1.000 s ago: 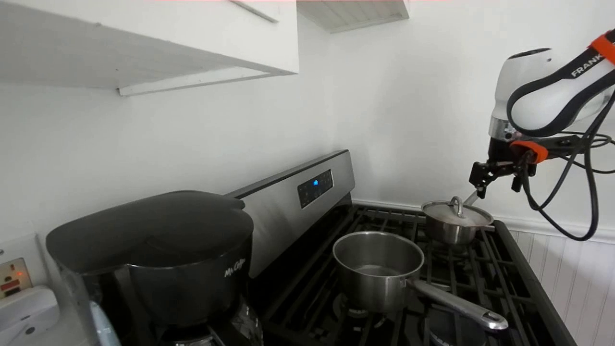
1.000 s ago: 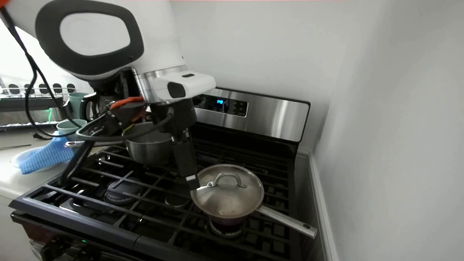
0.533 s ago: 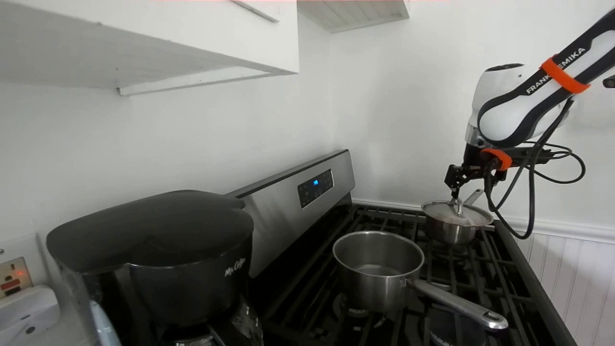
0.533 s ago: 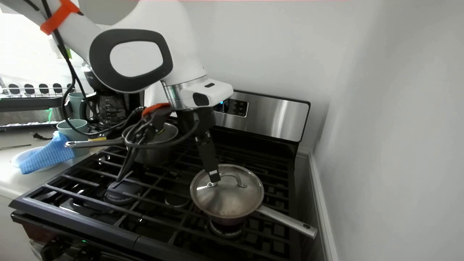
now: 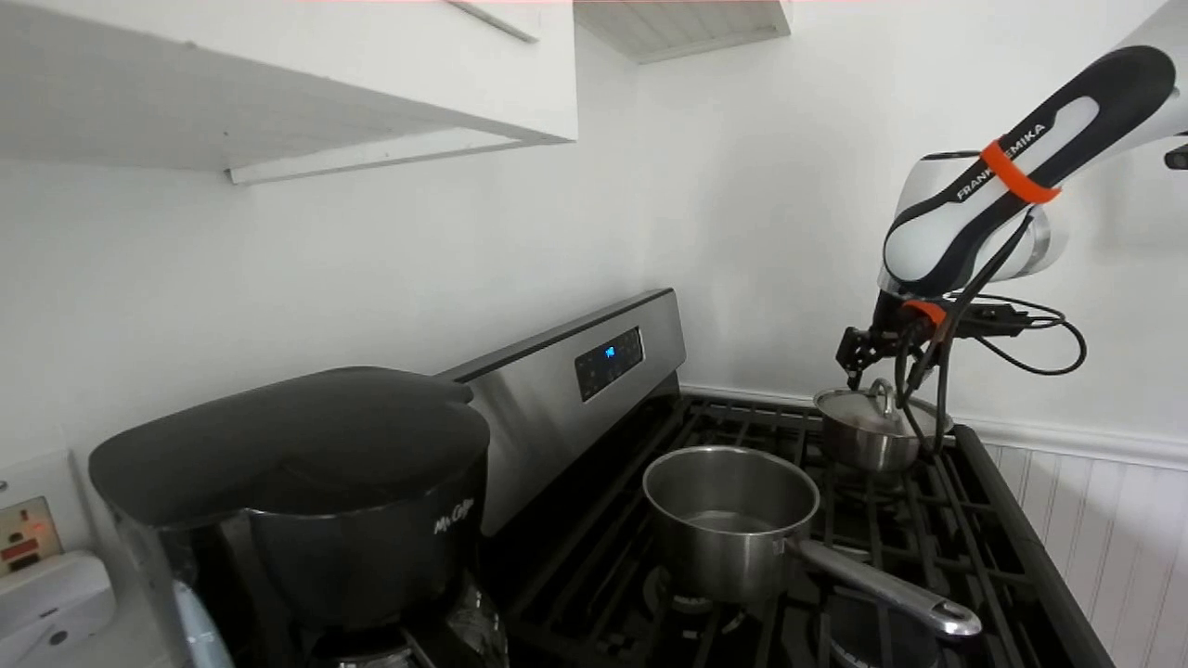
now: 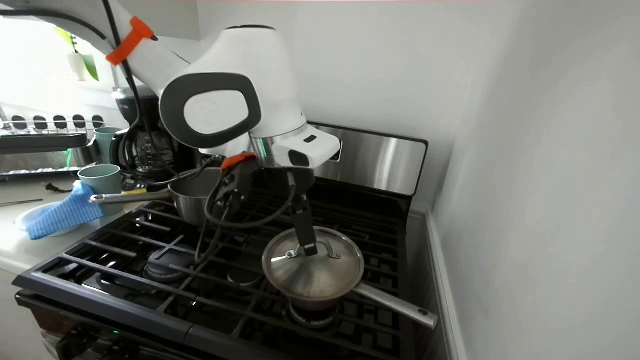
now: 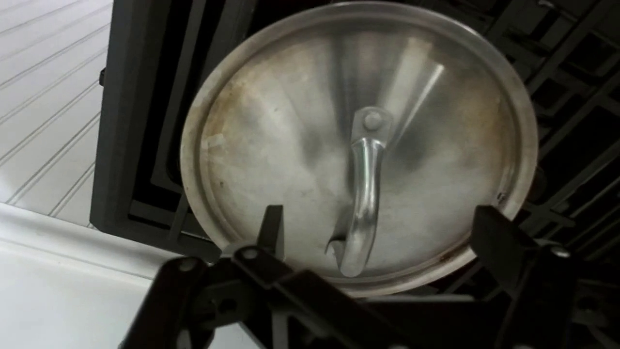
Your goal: Move the lid from the pot on the right front to the pot on the left back of the stove, then use a blue cloth to move the pot on the right backwards
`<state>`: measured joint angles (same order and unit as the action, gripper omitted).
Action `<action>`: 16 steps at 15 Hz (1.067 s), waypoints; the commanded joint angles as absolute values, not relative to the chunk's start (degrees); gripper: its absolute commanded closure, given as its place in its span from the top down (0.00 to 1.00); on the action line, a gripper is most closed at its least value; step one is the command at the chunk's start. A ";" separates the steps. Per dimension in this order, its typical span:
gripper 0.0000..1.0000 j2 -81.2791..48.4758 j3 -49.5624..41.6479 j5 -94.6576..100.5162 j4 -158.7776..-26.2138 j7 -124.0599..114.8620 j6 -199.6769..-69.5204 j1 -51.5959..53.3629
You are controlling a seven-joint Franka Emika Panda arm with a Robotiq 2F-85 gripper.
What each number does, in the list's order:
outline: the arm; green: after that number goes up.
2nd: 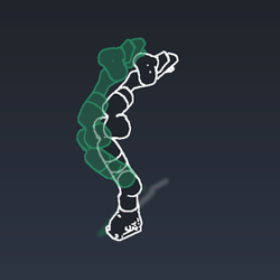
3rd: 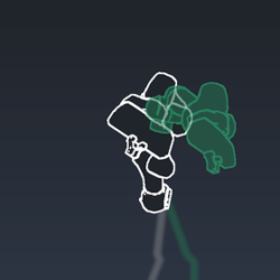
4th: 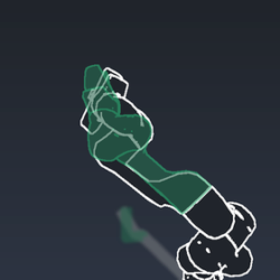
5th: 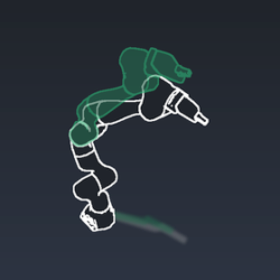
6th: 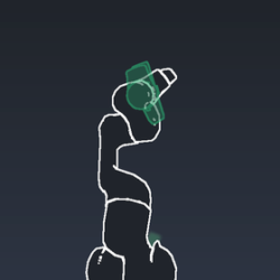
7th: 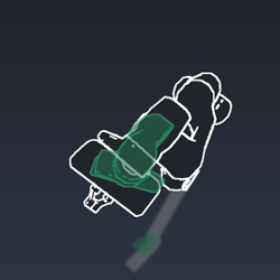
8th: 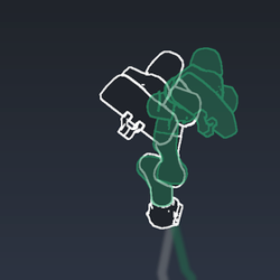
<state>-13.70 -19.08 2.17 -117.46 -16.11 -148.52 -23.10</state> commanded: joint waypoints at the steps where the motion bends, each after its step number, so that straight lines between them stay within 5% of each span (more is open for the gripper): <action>1: 0.74 -16.36 -19.36 -1.99 -114.54 -12.62 -148.40 -23.22; 3: 0.66 -16.94 -19.33 -2.97 -113.88 -11.53 -148.13 -23.40; 12: 0.02 -18.15 -20.20 -2.53 -112.14 -10.53 -147.41 -23.43; 16: 0.04 -18.42 -20.71 -2.19 -111.59 -11.01 -147.12 -23.34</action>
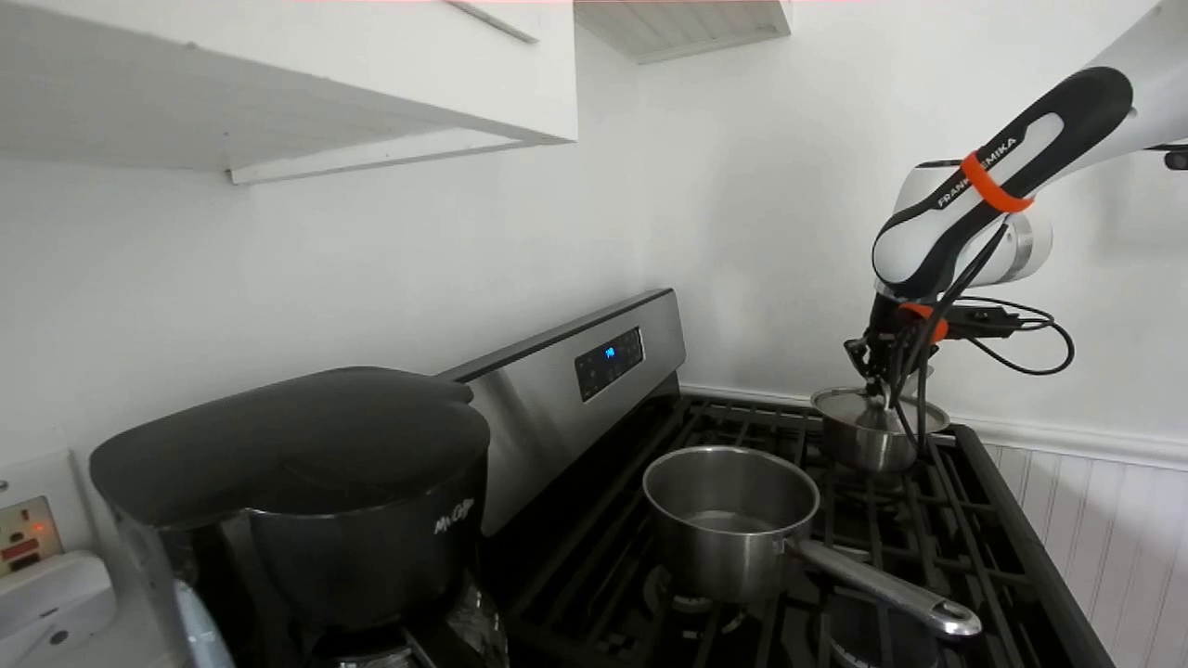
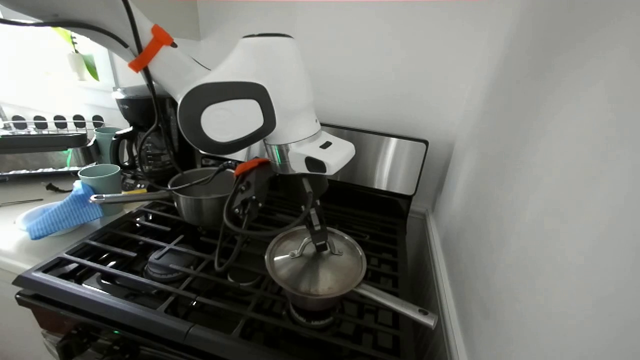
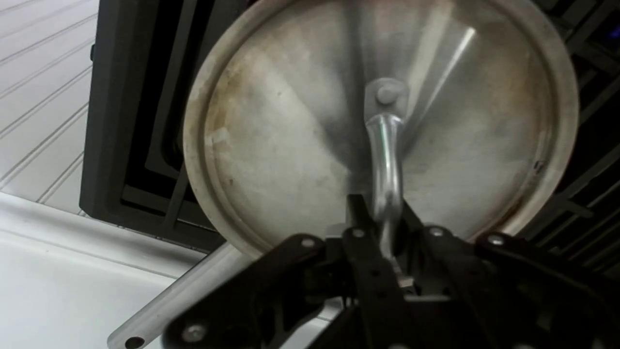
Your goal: Move the lid from the pot on the right front to the pot on the left back of the stove, then use a blue cloth to move the pot on the right backwards
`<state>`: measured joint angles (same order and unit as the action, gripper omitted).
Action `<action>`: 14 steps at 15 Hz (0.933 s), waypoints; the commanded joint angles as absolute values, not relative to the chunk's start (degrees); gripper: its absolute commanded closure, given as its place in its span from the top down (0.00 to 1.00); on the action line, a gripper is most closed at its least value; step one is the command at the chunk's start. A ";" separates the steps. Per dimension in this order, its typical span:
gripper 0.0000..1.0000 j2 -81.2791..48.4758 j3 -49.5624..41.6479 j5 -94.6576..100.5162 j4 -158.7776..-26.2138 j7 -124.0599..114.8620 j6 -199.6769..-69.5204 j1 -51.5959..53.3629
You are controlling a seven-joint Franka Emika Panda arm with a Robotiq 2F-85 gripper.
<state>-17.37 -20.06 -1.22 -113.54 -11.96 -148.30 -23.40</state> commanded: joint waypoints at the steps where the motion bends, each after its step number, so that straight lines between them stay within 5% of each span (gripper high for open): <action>1: 0.04 -18.40 -20.76 -2.23 -111.60 -11.05 -147.11 -23.36; 14: 0.04 -13.94 -22.50 0.34 -113.20 -11.93 -145.31 -22.09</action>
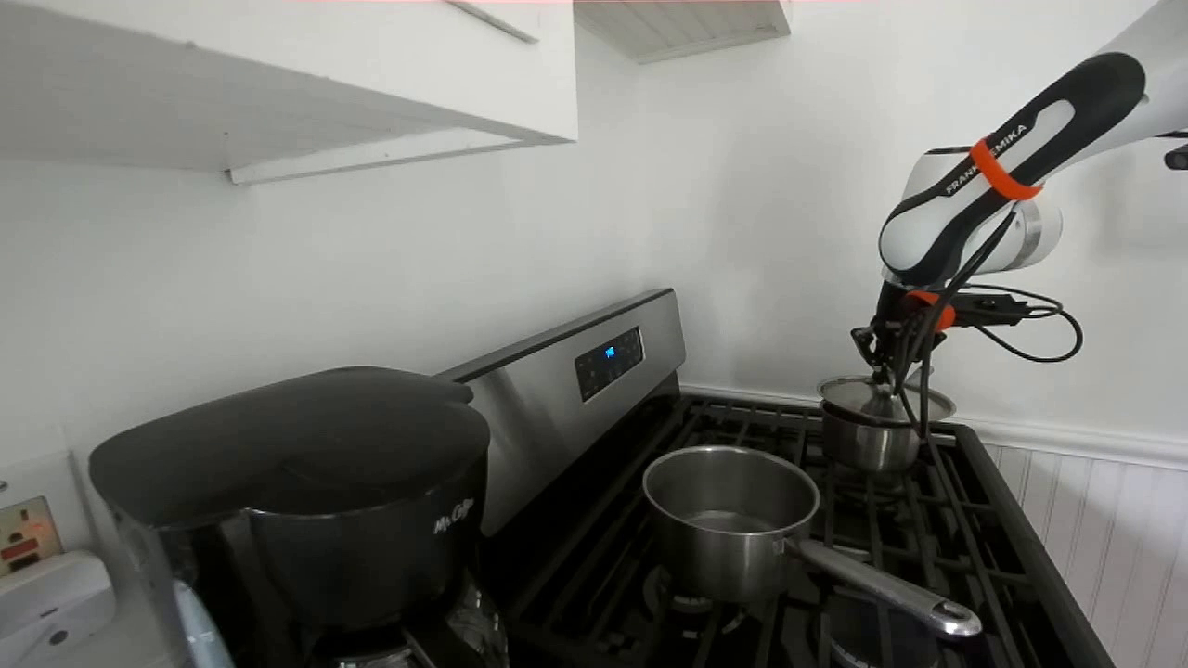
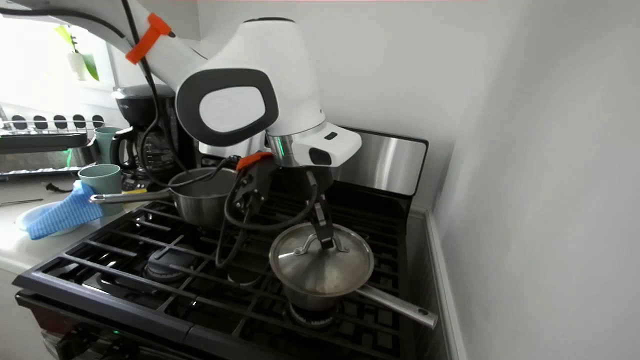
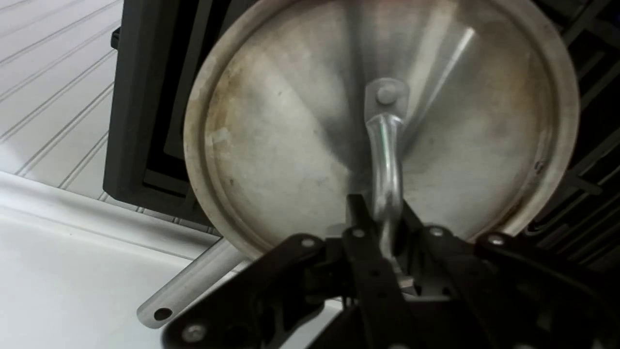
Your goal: Move the lid from the pot on the right front to the pot on the left back of the stove, then use a blue cloth to move the pot on the right backwards
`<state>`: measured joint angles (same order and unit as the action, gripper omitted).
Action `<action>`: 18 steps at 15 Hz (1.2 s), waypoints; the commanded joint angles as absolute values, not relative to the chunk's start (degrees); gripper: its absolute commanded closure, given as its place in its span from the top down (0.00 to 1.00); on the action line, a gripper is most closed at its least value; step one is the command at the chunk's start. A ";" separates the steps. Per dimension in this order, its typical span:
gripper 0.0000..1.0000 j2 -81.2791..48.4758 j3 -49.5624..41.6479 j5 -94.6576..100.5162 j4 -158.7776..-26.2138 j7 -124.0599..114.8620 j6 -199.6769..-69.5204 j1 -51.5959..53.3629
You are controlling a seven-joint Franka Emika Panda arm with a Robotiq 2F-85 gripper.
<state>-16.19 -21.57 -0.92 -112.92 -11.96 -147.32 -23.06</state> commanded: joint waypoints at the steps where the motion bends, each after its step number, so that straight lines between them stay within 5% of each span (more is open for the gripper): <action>1: 0.04 -13.43 -22.54 0.52 -113.43 -11.95 -145.16 -21.99; 18: 0.04 8.01 -18.69 9.17 -130.94 -6.83 -143.83 -17.80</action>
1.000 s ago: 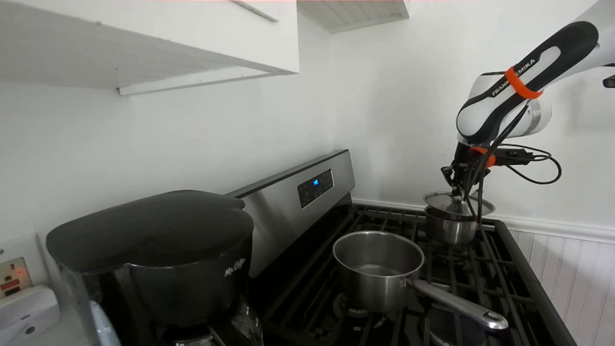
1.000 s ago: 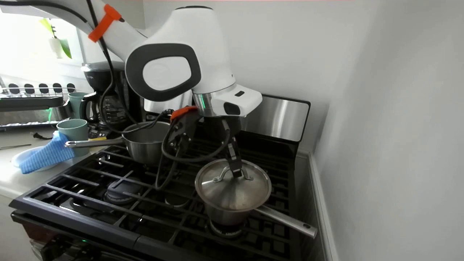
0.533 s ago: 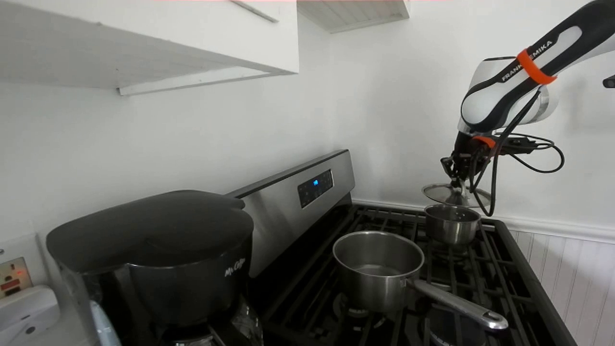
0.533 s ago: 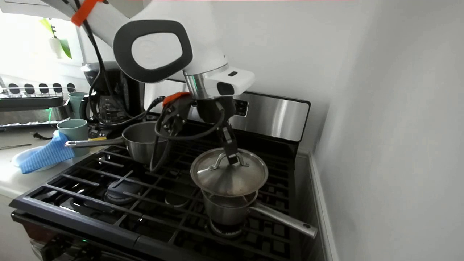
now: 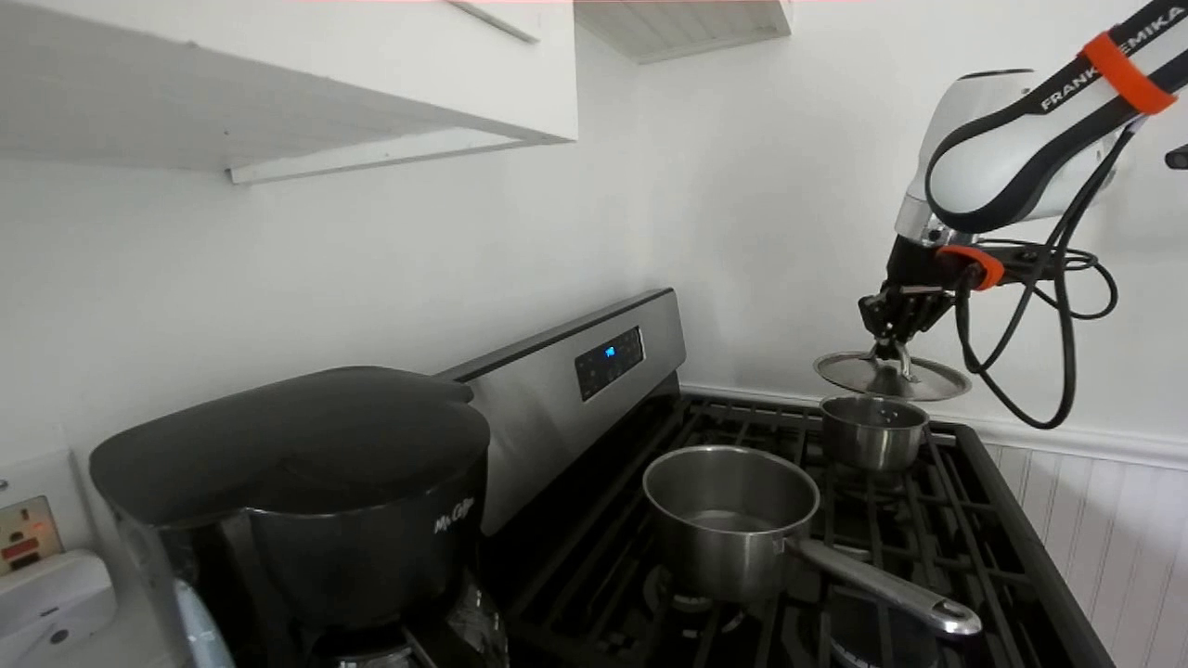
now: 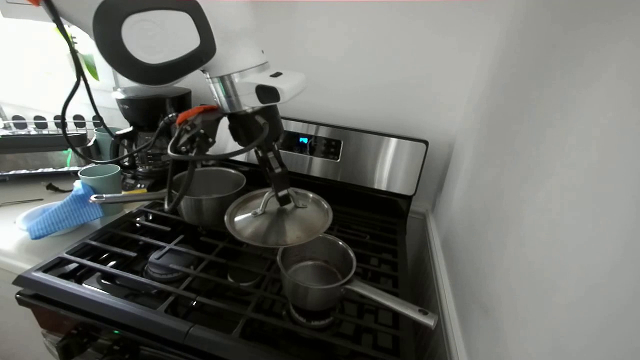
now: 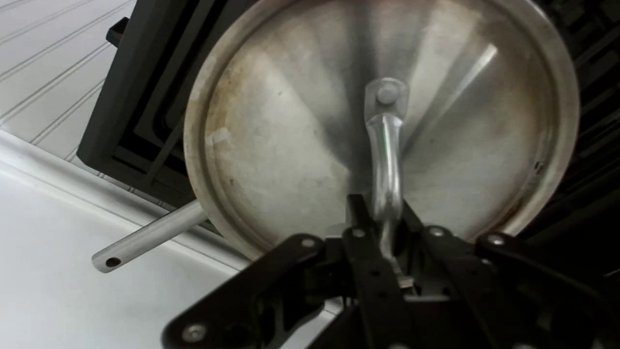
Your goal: Move the lid from the pot on the right front to the pot on the left back of the stove, then use a blue cloth to move the pot on the right backwards
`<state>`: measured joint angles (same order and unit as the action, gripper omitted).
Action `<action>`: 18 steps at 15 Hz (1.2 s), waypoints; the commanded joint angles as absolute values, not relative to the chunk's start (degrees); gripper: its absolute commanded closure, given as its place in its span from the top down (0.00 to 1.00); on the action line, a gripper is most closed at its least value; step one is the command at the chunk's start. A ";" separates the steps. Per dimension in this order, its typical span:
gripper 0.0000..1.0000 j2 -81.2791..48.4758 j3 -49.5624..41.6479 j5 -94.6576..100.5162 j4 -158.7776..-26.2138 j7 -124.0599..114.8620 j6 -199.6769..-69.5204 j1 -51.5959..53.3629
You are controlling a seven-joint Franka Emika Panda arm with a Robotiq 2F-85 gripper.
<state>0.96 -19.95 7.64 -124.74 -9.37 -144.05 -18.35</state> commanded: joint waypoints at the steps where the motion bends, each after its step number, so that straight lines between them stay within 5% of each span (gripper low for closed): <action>1: 0.04 9.67 -18.00 9.38 -132.48 -6.08 -143.80 -17.62; 5: 0.04 14.33 -15.63 8.71 -136.85 -2.69 -142.50 -16.81; 6: 0.15 9.88 -16.05 7.87 -133.45 -4.10 -143.49 -17.42; 13: 0.15 12.47 -15.27 7.87 -136.06 -3.14 -143.10 -17.17; 14: 0.04 12.47 -15.27 7.87 -136.08 -3.12 -143.10 -17.17; 18: 0.04 13.88 -13.52 6.24 -137.82 -0.46 -145.49 -14.31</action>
